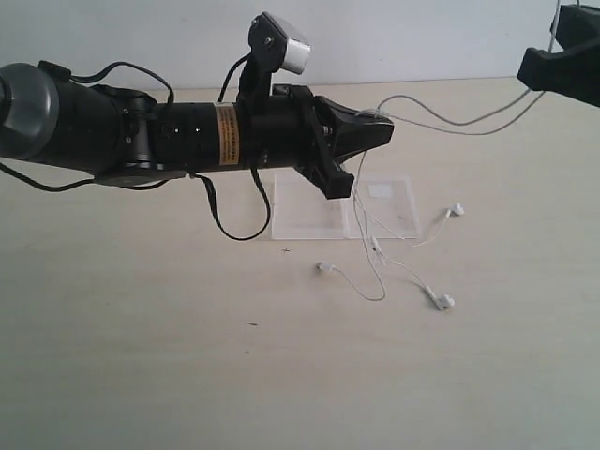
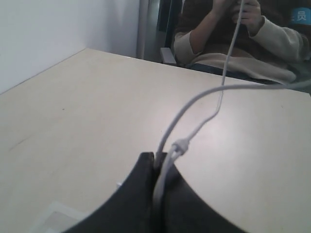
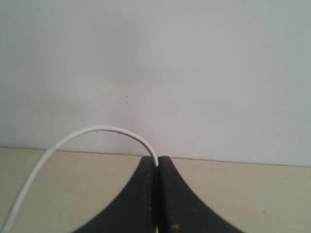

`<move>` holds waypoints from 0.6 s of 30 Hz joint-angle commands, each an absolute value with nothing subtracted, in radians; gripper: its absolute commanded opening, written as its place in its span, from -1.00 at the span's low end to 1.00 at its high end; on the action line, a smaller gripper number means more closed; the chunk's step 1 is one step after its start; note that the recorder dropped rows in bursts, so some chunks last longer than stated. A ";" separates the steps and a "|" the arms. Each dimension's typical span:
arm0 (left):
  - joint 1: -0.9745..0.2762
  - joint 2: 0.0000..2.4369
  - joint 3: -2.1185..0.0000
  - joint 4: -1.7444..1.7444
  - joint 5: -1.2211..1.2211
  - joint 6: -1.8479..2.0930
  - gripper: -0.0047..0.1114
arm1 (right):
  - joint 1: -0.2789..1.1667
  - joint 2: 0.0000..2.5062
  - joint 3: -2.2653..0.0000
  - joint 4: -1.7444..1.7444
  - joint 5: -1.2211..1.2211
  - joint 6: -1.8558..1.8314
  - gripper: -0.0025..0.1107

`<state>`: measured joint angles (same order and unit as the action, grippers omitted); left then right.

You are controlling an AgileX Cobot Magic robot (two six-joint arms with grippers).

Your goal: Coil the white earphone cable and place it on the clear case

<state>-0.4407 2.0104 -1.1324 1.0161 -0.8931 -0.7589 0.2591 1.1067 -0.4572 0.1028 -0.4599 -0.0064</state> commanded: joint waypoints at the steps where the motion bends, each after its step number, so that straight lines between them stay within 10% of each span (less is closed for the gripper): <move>1: -0.439 1.958 -1.129 1.037 -0.915 -0.779 -0.92 | 0.253 1.104 -0.423 0.126 -0.495 -0.016 -0.96; 13: -0.439 1.901 -1.129 1.123 -0.892 -0.849 -0.92 | 0.253 1.108 -0.356 0.130 -0.499 -0.014 -0.94; 18: -0.439 1.901 -1.129 1.123 -0.885 -0.850 -0.92 | 0.255 1.113 -0.356 0.119 -0.459 0.000 -0.64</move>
